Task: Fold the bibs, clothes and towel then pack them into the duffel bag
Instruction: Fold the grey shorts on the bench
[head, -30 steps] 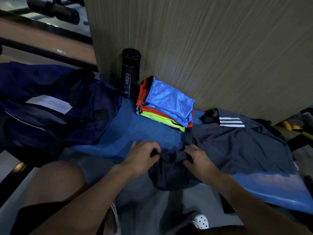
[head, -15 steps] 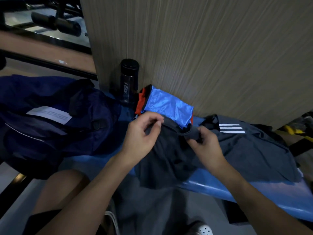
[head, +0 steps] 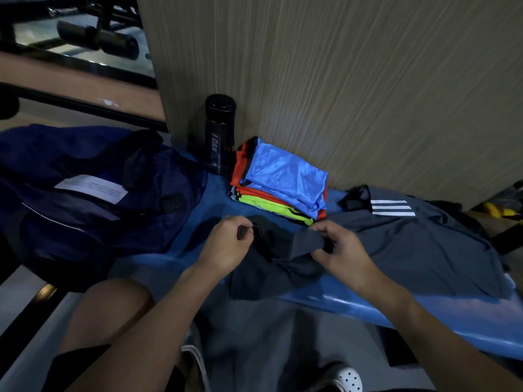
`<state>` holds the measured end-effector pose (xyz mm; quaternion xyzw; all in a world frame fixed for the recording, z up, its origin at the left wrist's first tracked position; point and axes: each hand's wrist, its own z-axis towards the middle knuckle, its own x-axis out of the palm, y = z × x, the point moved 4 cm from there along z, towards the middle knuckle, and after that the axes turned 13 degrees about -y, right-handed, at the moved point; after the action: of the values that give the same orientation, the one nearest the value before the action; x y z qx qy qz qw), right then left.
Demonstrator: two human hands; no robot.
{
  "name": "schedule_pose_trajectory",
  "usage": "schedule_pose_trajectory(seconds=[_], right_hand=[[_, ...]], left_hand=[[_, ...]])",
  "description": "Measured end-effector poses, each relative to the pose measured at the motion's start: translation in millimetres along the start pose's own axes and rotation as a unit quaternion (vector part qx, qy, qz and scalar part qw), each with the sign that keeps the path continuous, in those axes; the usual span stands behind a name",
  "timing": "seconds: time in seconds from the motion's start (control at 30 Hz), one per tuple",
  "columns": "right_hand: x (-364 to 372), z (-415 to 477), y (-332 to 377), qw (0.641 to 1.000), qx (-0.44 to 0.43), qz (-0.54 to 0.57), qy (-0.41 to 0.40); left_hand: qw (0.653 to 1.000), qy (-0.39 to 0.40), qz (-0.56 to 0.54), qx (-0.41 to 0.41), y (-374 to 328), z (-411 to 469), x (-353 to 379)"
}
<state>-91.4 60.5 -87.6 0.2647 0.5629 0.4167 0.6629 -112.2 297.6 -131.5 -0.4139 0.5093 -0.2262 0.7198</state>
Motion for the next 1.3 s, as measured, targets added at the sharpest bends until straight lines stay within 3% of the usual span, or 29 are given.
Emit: schedule_pose_trajectory(seconds=[0.1, 0.17, 0.3, 0.4, 0.6, 0.77, 1.03, 1.13, 1.3], right_hand=[[1, -8, -5, 0.998, 0.018, -0.018, 0.051], [-1, -10, -6, 0.998, 0.032, -0.016, 0.053], [-11, -6, 1, 0.999, 0.035, 0.019, 0.017], [-21, -5, 9, 0.999, 0.034, 0.028, 0.004], [-37, -5, 16, 0.999, 0.036, 0.029, -0.009], [-45, -5, 26, 0.999, 0.03, 0.031, -0.029], [-68, -5, 33, 0.995, 0.03, 0.052, -0.078], [-79, -2, 37, 0.993, 0.028, 0.054, -0.102], [-95, -1, 58, 0.99, 0.018, 0.089, -0.106]], left_hand=[[0.986, 0.031, 0.165, -0.004, 13, -1, 8], [0.98, 0.02, 0.196, 0.004, 16, -3, 12], [0.994, -0.037, 0.09, -0.04, 24, 3, 12], [0.989, -0.02, 0.148, 0.013, 23, 8, 17], [0.995, -0.073, 0.035, 0.056, 0, 11, 8], [0.998, 0.028, 0.017, 0.048, -2, 5, 22], [0.996, 0.034, -0.086, 0.006, -7, 6, 25], [0.989, 0.007, -0.13, 0.069, -40, 16, 12], [0.948, -0.053, -0.158, 0.272, -127, 29, -23]])
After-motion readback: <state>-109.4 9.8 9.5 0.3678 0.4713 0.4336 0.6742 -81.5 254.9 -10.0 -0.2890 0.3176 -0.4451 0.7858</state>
